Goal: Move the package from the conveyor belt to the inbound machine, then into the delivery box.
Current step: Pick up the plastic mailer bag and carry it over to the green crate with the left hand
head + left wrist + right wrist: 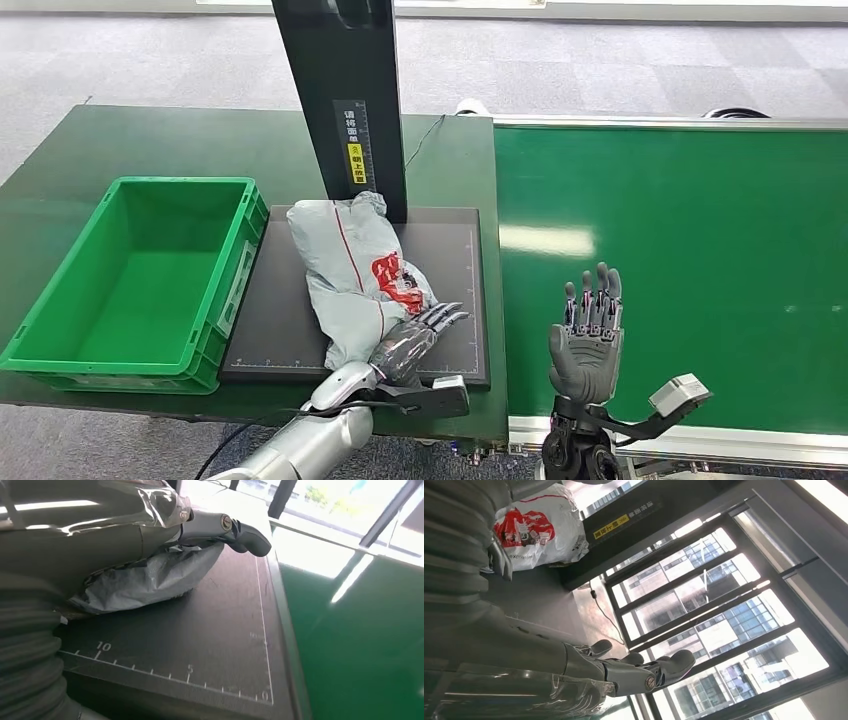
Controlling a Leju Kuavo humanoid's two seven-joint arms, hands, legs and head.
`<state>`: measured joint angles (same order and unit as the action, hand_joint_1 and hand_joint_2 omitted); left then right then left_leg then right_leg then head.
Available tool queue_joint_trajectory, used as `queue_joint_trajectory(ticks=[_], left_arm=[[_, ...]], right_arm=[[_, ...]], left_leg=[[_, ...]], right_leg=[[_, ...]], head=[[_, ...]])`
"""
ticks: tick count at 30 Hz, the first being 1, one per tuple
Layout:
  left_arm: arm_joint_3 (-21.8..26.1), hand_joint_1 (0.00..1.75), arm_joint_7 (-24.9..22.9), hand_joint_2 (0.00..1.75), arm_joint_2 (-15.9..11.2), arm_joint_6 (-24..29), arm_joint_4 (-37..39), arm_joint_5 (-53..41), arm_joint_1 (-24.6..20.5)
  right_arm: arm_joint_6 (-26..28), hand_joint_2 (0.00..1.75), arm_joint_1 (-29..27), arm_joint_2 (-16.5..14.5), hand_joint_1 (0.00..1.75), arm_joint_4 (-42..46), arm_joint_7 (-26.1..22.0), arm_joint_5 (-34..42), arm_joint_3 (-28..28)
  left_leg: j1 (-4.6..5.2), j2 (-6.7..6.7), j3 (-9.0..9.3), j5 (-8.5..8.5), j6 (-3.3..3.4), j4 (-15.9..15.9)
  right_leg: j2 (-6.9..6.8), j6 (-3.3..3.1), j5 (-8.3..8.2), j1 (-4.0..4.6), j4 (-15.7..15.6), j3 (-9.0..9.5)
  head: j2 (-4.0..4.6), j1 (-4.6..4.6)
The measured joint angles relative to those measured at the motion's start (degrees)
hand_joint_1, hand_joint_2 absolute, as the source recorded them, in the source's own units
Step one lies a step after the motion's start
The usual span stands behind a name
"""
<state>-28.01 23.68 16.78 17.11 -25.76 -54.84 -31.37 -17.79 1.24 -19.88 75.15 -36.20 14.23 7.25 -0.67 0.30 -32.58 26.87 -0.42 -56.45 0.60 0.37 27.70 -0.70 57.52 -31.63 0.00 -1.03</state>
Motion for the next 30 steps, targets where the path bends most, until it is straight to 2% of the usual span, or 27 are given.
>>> queue_joint_trajectory(ticks=[5,11,21,30], left_arm=[[3.16,0.0,1.68,1.75,-1.55,-0.08,-7.36,8.06,0.74],[3.91,0.0,0.85,1.75,-3.91,-2.28,-15.36,10.2,2.1],[3.8,0.0,-1.29,1.75,-5.9,-5.05,-18.82,9.29,3.36],[3.79,0.0,-4.99,1.75,-7.13,-3.98,-19.02,5.6,4.35]], right_arm=[[0.79,1.75,-0.6,0.05,0.0,-0.01,0.04,0.19,-0.06],[1.41,1.75,-0.98,0.08,0.0,0.02,0.08,0.3,-0.05],[1.7,1.75,-0.99,0.05,0.0,0.03,0.64,0.32,0.04],[1.7,1.75,-1.06,0.04,0.0,0.04,0.82,0.28,0.07]], left_leg=[[-0.05,-0.04,-0.27,-0.15,-0.02,0.01],[-0.04,0.0,-0.29,-0.17,-0.01,0.01],[-0.04,0.01,-0.33,-0.17,-0.02,0.01],[-0.04,0.0,-0.34,-0.17,-0.02,0.01]], right_leg=[[0.09,0.03,-0.16,0.04,0.01,-0.24],[0.08,0.05,-0.17,0.03,0.01,-0.24],[0.08,0.04,-0.17,0.03,0.01,-0.3],[0.08,0.04,-0.17,0.03,0.01,-0.29]], head=[[0.0,0.07],[-0.01,0.08],[0.0,0.08],[0.0,0.08]])
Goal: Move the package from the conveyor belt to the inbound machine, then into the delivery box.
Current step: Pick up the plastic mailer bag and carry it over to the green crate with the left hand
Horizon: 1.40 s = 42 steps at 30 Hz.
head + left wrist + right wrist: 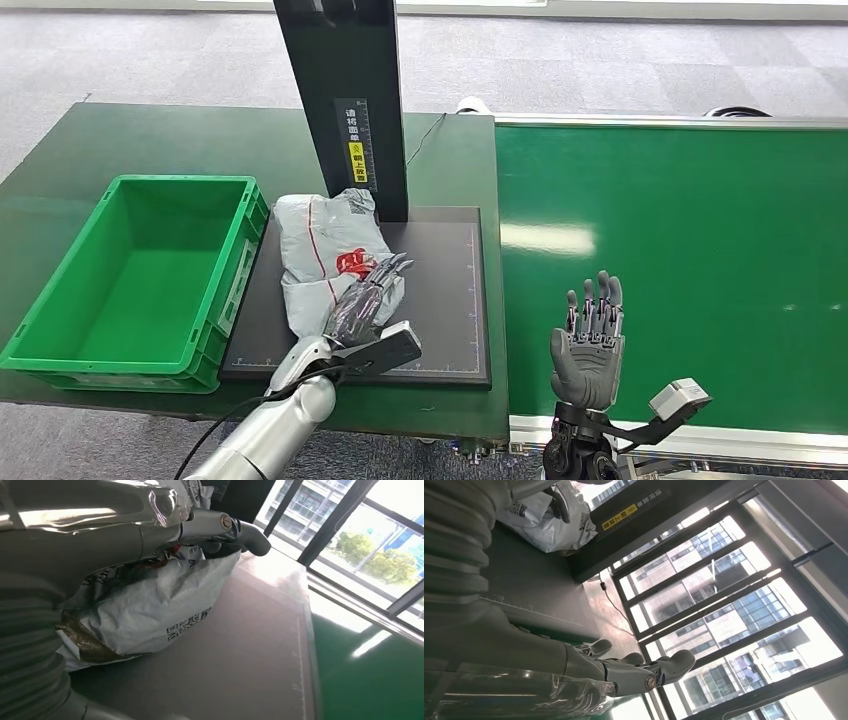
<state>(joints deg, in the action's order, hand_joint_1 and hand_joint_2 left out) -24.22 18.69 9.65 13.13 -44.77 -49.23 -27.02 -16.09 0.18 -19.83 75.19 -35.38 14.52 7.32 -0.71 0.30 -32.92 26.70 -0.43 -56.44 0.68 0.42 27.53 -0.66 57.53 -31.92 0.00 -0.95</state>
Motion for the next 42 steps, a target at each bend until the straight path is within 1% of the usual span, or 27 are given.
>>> queue_joint_trajectory(ticks=[7,8,9,11,12,13,19,25,27,30,33,38,42], left_arm=[[2.03,0.0,-3.47,1.75,-0.92,3.38,3.22,-4.16,-0.23],[2.49,0.08,-3.61,1.75,-1.01,3.66,3.75,-4.49,-0.37],[2.9,0.47,-3.63,1.75,-1.08,3.84,4.2,-4.67,-0.54],[3.51,1.33,-3.67,1.75,-1.19,4.08,4.92,-4.91,-0.88],[3.74,1.68,-3.79,1.75,-1.22,4.31,5.2,-5.04,-1.01],[3.97,1.74,-3.94,1.75,-1.24,4.57,5.44,-5.19,-1.11],[6.08,1.75,-3.58,1.75,-1.2,6.55,5.74,-6.25,-0.87],[8.37,1.75,-0.81,1.75,-0.93,9.21,2.77,-5.54,1.25],[9.1,1.75,1.84,1.75,-0.73,10.9,0.71,-3.37,2.52],[9.97,1.75,6.02,1.75,-0.33,13.19,-4.51,1.15,5.28],[10.21,1.75,9.39,1.75,-0.14,13.94,-11.39,7.22,8.42],[10.22,1.75,14.96,1.75,-0.41,13.08,-27.05,21.72,13.72],[10.3,1.75,17.25,1.75,-1.19,13.09,-38.37,27.31,15.77]], right_arm=[[0.0,1.75,-0.17,-0.06,0.0,0.81,0.47,-0.05,0.0],[0.0,1.75,-0.2,-0.07,0.0,0.93,0.48,-0.05,0.0],[0.0,1.75,-0.22,-0.08,0.0,1.03,0.48,-0.05,0.0],[0.0,1.75,-0.25,-0.09,0.0,1.19,0.49,-0.06,0.0],[0.0,1.75,-0.26,-0.1,0.0,1.25,0.49,-0.07,0.0],[0.0,1.75,-0.26,-0.1,0.0,1.28,0.5,-0.07,0.0],[0.0,1.75,-0.17,-0.2,0.0,1.27,0.77,-0.11,-0.04],[0.0,1.75,-0.14,-0.21,0.0,1.26,0.81,-0.13,-0.11],[0.06,1.75,-0.16,-0.21,0.0,1.26,0.81,-0.14,-0.13],[0.25,1.75,-0.19,-0.21,0.0,1.26,0.82,-0.13,-0.13],[0.71,1.75,-0.25,-0.21,0.0,1.26,0.79,-0.12,-0.14],[1.65,1.75,-0.95,-0.19,0.0,1.34,0.47,0.03,-0.1],[1.98,1.75,-1.65,-0.13,0.0,1.75,0.38,0.29,-0.07]], left_leg=[[0.0,-0.02,0.03,0.0,0.0,0.0],[-0.01,-0.02,0.03,0.0,0.0,0.0],[-0.01,-0.02,0.04,0.0,0.0,0.0],[-0.01,-0.02,0.06,0.0,0.0,0.0],[-0.01,-0.02,0.07,0.0,0.0,0.0],[0.0,-0.02,0.08,0.0,0.0,0.0],[0.0,-0.02,0.12,0.0,0.0,0.0],[0.0,-0.01,0.09,0.0,0.0,0.0],[0.0,-0.02,0.05,0.01,-0.01,0.0],[0.0,0.01,-0.03,0.01,-0.01,0.0],[0.0,0.0,-0.07,0.01,-0.01,0.0],[0.0,0.01,-0.13,0.02,-0.01,0.0],[-0.01,0.01,-0.14,0.01,-0.01,0.0]], right_leg=[[0.0,0.0,0.0,0.01,0.0,0.01],[0.0,0.0,0.0,0.01,0.0,0.01],[0.0,0.0,0.0,0.01,0.0,0.02],[0.0,0.0,0.0,0.01,0.0,0.05],[0.0,0.0,0.0,0.01,0.0,0.06],[0.0,0.0,0.0,0.01,0.0,0.07],[0.0,0.0,0.0,0.01,0.0,0.11],[0.0,0.0,0.0,0.01,0.0,0.08],[0.01,0.0,0.0,0.0,0.0,0.04],[-0.01,0.0,0.01,0.0,0.0,-0.03],[-0.03,0.0,0.01,0.0,0.0,-0.08],[-0.02,0.0,0.02,0.0,0.0,-0.15],[-0.02,0.0,0.02,0.01,0.0,-0.18]], head=[[-0.01,-0.01],[-0.01,0.0],[-0.01,0.0],[-0.01,0.01],[-0.01,0.01],[-0.01,0.01],[0.0,0.01],[0.0,0.01],[0.0,0.01],[-0.01,0.01],[-0.01,0.01],[0.0,0.0],[0.0,0.0]])
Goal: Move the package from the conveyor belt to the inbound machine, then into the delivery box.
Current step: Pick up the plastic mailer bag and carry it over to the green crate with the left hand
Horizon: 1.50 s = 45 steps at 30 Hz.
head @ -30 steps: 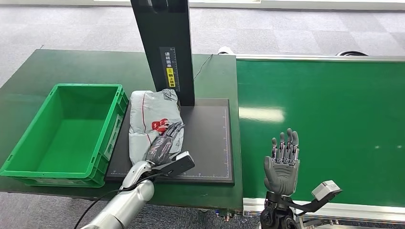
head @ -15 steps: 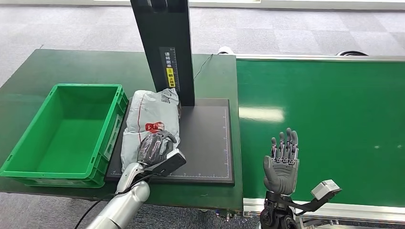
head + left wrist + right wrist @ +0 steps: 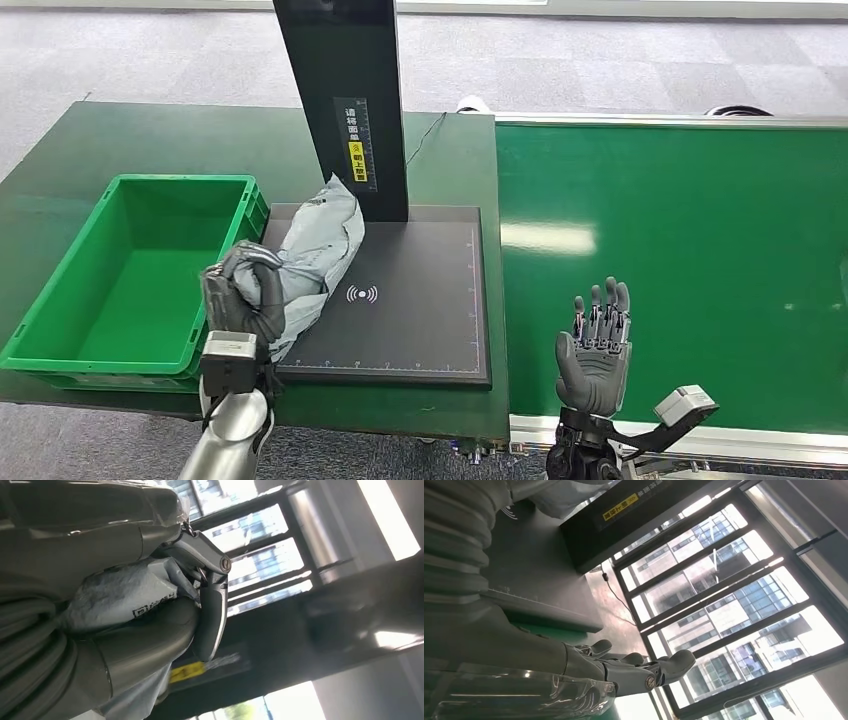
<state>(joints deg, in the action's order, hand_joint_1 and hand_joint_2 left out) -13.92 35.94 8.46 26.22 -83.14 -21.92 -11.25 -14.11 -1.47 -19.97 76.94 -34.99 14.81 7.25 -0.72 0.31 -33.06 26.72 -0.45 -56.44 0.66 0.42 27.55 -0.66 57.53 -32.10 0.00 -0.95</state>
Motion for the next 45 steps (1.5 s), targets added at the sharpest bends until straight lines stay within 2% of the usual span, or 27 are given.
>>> queue_joint_trajectory(ticks=[6,12,15,19,23,27,28,31,32,34,37,41,45], left_arm=[[0.47,1.75,0.02,1.75,-1.02,0.31,-9.21,1.57,-0.88],[1.15,1.75,-0.69,1.75,-1.53,0.78,-12.84,1.65,-3.35],[1.73,1.75,-2.72,1.75,-1.91,0.81,-13.4,1.39,-6.04],[3.08,1.75,-7.66,1.75,-2.8,0.63,-11.98,-0.65,-13.18],[4.85,1.75,-12.41,1.75,-3.9,-2.72,-5.79,-2.66,-21.3],[5.03,1.75,-13.36,1.75,-4.21,-4.89,0.39,-5.13,-25.02],[4.83,1.42,-13.85,1.75,-4.24,-5.8,1.9,-6.18,-25.54],[2.99,0.11,-16.44,1.75,-4.61,-10.97,8.07,-12.13,-26.58],[1.87,0.0,-17.54,1.75,-5.0,-13.26,10.49,-15.06,-26.71],[-0.65,0.0,-19.97,1.75,-6.24,-16.71,14.74,-21.46,-26.64],[-2.94,0.0,-24.9,1.75,-8.76,-17.64,15.96,-32.87,-24.25],[-3.02,0.0,-29.41,1.75,-12.35,-19.28,7.63,-44.49,-15.77],[-2.25,0.0,-29.67,1.75,-14.93,-21.93,-2.72,-47.2,-7.95]], right_arm=[[0.03,1.75,-0.23,0.04,0.0,0.17,-0.02,0.12,0.01],[0.03,1.75,-0.23,0.03,0.0,0.17,-0.02,0.12,0.01],[0.03,1.75,-0.23,0.03,0.0,0.17,-0.05,0.1,0.01],[0.02,1.75,-0.22,0.03,0.0,0.16,-0.16,0.03,0.02],[-0.25,1.75,-0.22,0.02,0.0,0.16,-0.28,-0.03,0.03],[-0.64,1.75,-0.23,-0.05,0.0,0.17,-0.5,-0.03,0.04],[-0.72,1.75,-0.24,-0.06,0.0,0.17,-0.52,-0.03,0.07],[-1.09,1.75,-0.34,-0.08,0.0,0.43,-0.57,-0.02,0.26],[-1.32,1.75,-0.42,-0.07,0.0,0.64,-0.58,0.02,0.39],[-1.88,1.75,-0.77,-0.06,0.0,1.17,-0.61,0.13,0.75],[-2.35,1.75,-1.79,0.01,0.0,2.32,-0.63,0.64,1.38],[-2.48,1.75,-2.7,0.21,0.0,3.33,-0.64,1.19,2.17],[-2.57,1.75,-2.74,0.34,0.0,3.23,-1.02,0.83,3.01]], left_leg=[[0.0,0.0,0.01,-0.01,0.01,0.0],[0.01,0.01,0.02,-0.01,0.01,0.0],[0.0,0.02,0.02,-0.02,0.01,0.0],[-0.01,0.03,0.04,-0.07,0.01,0.0],[-0.01,0.02,0.09,-0.1,0.0,-0.01],[0.0,-0.03,0.09,-0.1,0.0,-0.01],[0.01,-0.03,0.09,-0.09,0.0,-0.02],[0.01,0.03,0.07,-0.08,0.0,-0.02],[0.01,0.01,0.06,-0.08,0.0,-0.02],[0.01,-0.12,0.05,-0.08,0.0,-0.01],[0.01,-0.41,0.08,-0.04,-0.03,0.0],[-0.01,-0.43,0.05,0.03,-0.07,0.02],[-0.01,-0.4,-0.01,0.08,-0.1,0.04]], right_leg=[[0.0,0.0,-0.01,0.0,0.0,0.02],[0.0,0.0,-0.01,-0.01,0.0,0.02],[-0.01,0.0,-0.01,0.0,0.0,0.02],[-0.02,-0.01,-0.02,0.01,0.0,0.04],[-0.02,0.0,-0.04,0.0,0.0,0.1],[0.01,0.01,-0.05,-0.01,0.01,0.07],[0.01,0.01,-0.05,-0.02,0.01,0.06],[-0.05,0.01,-0.03,-0.03,0.0,0.06],[-0.04,0.01,-0.03,-0.03,0.0,0.06],[0.07,0.0,-0.05,-0.02,0.0,0.05],[0.33,-0.03,-0.07,-0.01,0.01,0.01],[0.38,-0.04,-0.01,0.01,0.01,-0.08],[0.35,-0.03,0.06,0.01,0.01,-0.11]], head=[[-0.01,0.01],[-0.01,0.01],[-0.01,0.01],[-0.01,0.01],[-0.01,0.02],[-0.01,0.02],[-0.01,0.01],[0.0,0.02],[0.0,0.02],[0.0,0.03],[-0.01,0.08],[-0.02,0.08],[-0.01,0.09]])
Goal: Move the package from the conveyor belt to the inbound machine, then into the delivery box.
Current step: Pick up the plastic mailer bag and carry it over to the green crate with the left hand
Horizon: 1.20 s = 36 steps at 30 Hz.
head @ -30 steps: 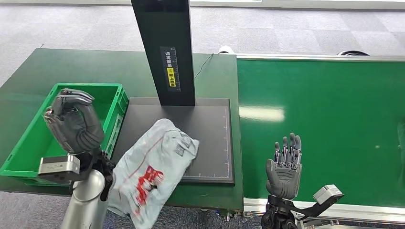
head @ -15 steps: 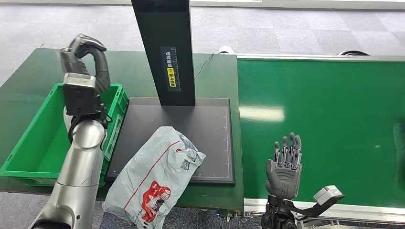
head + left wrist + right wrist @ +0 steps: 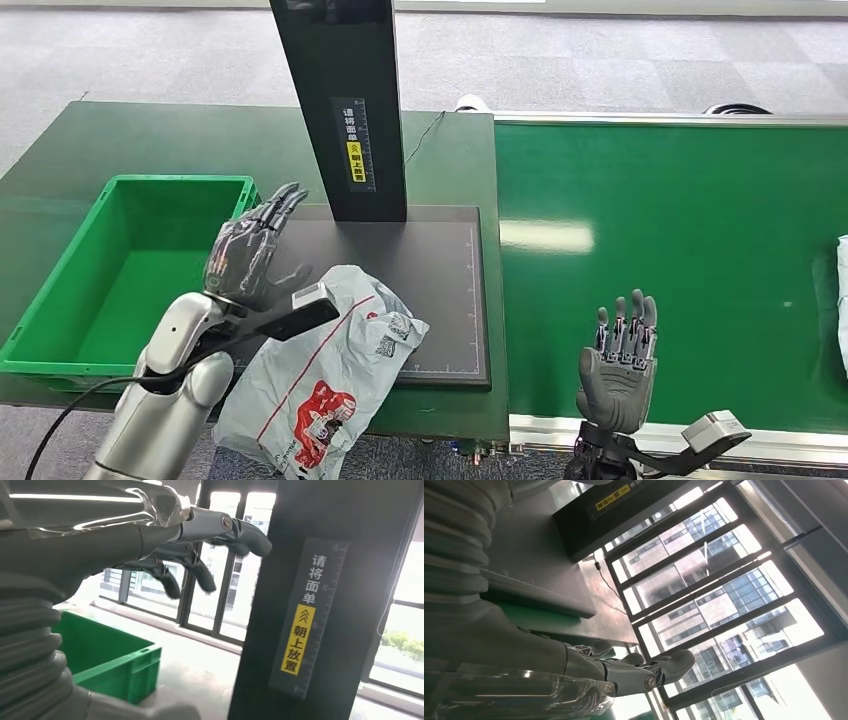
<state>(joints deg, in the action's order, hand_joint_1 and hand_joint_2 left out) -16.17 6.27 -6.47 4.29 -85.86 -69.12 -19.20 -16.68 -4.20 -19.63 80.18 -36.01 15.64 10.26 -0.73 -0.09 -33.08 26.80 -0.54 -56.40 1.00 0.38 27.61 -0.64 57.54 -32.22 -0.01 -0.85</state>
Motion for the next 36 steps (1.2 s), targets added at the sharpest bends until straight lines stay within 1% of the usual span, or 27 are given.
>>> queue_joint_trajectory(ticks=[2,7,9,11,14,18,24,28,31,36], left_arm=[[0.48,0.0,0.1,1.75,-0.73,-0.59,-3.06,-0.2,1.91],[1.51,0.0,0.12,1.75,-1.98,-0.51,-7.44,-0.9,4.51],[2.48,0.0,0.15,1.75,-3.07,0.64,-10.1,-1.0,6.9],[4.18,0.0,1.12,1.75,-4.86,1.51,-13.77,-0.14,10.32],[6.57,0.0,3.39,1.75,-6.96,0.09,-18.09,0.8,13.91],[6.94,0.0,4.25,1.75,-7.83,-1.78,-20.61,0.53,15.18],[6.95,0.0,4.28,1.75,-8.45,-2.53,-21.98,0.38,15.55],[6.36,0.0,4.87,1.75,-9.55,-6.63,-22.11,-0.38,16.81],[4.41,0.0,5.14,1.75,-10.35,-9.86,-21.03,-2.31,17.72],[-0.75,0.0,4.83,1.75,-10.28,-12.12,-14.61,-4.01,15.94]], right_arm=[[-0.14,1.75,0.01,0.04,0.0,-0.19,-0.13,-0.15,0.39],[-0.49,1.75,0.06,0.04,0.0,-0.56,-0.19,-0.48,1.07],[-0.63,1.75,0.13,0.05,0.0,-0.85,-0.35,-0.57,1.32],[-1.12,1.75,0.13,0.06,0.0,-1.18,-0.75,-0.57,1.79],[-2.16,1.75,0.11,0.07,0.0,-1.55,-0.99,-0.59,2.68],[-2.75,1.75,0.15,0.04,0.0,-1.94,-0.99,-0.7,3.33],[-3.02,1.75,0.16,0.04,0.0,-2.26,-0.99,-0.74,3.89],[-3.22,1.75,0.23,0.04,0.0,-2.48,-0.94,-0.89,4.19],[-3.4,1.75,0.67,0.03,0.0,-2.86,-0.79,-0.91,4.49],[-3.49,1.75,1.65,-0.21,0.0,-3.84,-0.47,-1.16,4.58]], left_leg=[[0.0,0.05,-0.01,0.0,0.0,0.0],[0.01,0.09,0.04,-0.02,0.03,0.0],[0.01,0.02,0.1,0.0,0.01,0.01],[0.0,-0.02,0.13,0.02,-0.01,0.01],[-0.02,0.18,0.09,0.02,-0.02,0.01],[-0.02,0.32,0.08,0.03,-0.02,0.02],[-0.01,0.38,0.1,0.02,-0.01,0.01],[-0.01,0.35,0.11,0.02,-0.02,0.01],[-0.02,0.37,0.1,0.03,-0.02,0.01],[-0.01,0.38,0.12,0.02,-0.02,0.01]], right_leg=[[-0.06,0.01,0.01,-0.01,0.0,0.02],[-0.11,0.02,-0.02,-0.01,0.0,0.14],[-0.03,0.0,-0.04,0.0,0.0,0.16],[0.02,-0.01,-0.02,0.0,0.0,0.1],[-0.16,-0.02,0.09,0.02,0.0,0.08],[-0.28,-0.03,0.13,0.02,0.0,0.16],[-0.28,-0.01,0.1,0.01,0.0,0.21],[-0.27,-0.02,0.1,0.01,0.0,0.18],[-0.29,-0.02,0.12,0.02,0.0,0.15],[-0.29,-0.02,0.11,0.01,-0.01,0.2]], head=[[0.0,0.0],[0.01,0.02],[0.01,0.01],[0.01,-0.01],[0.0,-0.01],[0.01,0.01],[0.0,0.01],[0.01,0.0],[0.01,0.0],[0.01,0.01]])
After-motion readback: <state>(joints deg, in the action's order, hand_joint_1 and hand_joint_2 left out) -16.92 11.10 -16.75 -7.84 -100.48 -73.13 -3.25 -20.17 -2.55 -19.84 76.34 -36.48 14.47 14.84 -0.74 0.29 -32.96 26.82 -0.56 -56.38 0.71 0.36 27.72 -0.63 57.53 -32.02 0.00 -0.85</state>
